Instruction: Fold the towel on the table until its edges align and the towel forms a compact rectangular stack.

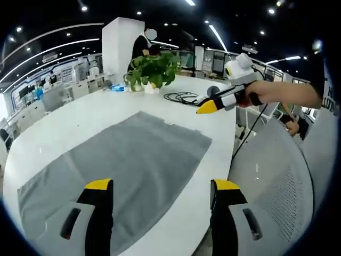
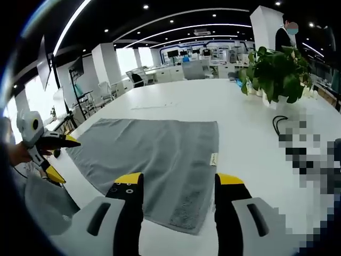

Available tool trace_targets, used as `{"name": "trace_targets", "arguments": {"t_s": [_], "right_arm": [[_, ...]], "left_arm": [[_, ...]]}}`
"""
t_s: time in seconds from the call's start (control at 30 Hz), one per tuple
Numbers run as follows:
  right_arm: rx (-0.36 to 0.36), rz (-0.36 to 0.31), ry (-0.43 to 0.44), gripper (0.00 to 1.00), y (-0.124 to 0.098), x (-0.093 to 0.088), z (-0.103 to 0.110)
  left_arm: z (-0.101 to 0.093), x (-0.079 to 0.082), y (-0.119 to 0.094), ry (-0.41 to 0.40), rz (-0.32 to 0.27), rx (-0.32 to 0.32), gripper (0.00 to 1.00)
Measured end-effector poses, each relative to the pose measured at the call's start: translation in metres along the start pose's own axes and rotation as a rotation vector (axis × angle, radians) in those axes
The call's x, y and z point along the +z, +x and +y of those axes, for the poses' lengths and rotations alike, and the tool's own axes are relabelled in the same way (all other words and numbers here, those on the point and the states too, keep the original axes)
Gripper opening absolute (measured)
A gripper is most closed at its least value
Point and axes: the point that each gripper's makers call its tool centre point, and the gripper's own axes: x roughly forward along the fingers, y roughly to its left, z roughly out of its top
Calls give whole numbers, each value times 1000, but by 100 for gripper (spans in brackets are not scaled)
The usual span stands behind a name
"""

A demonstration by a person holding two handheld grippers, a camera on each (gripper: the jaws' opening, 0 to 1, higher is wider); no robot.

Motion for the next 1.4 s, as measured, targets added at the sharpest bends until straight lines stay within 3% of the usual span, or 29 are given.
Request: {"name": "trace_targets", "arguments": {"t_s": [0.13,0.4,0.57,1.13,1.4], "right_arm": [[12,5,-24,52,5,6,0],[33,-5,-64,52,16,24,-6],[25,-28,-46,51,22,34,-9],[37,-19,-83,51,44,54,-22],[49,-8,-116,51,60,65,-29]], "left_arm": [[-4,4,5,16,-1,-15,74],[-22,10,20,-26,-9,-86,68],[-31,17,28,-42,-28,-124,68],[-60,48,69,65,-31,-257,64],[-74,49,85,116,-2,-316,63]]}}
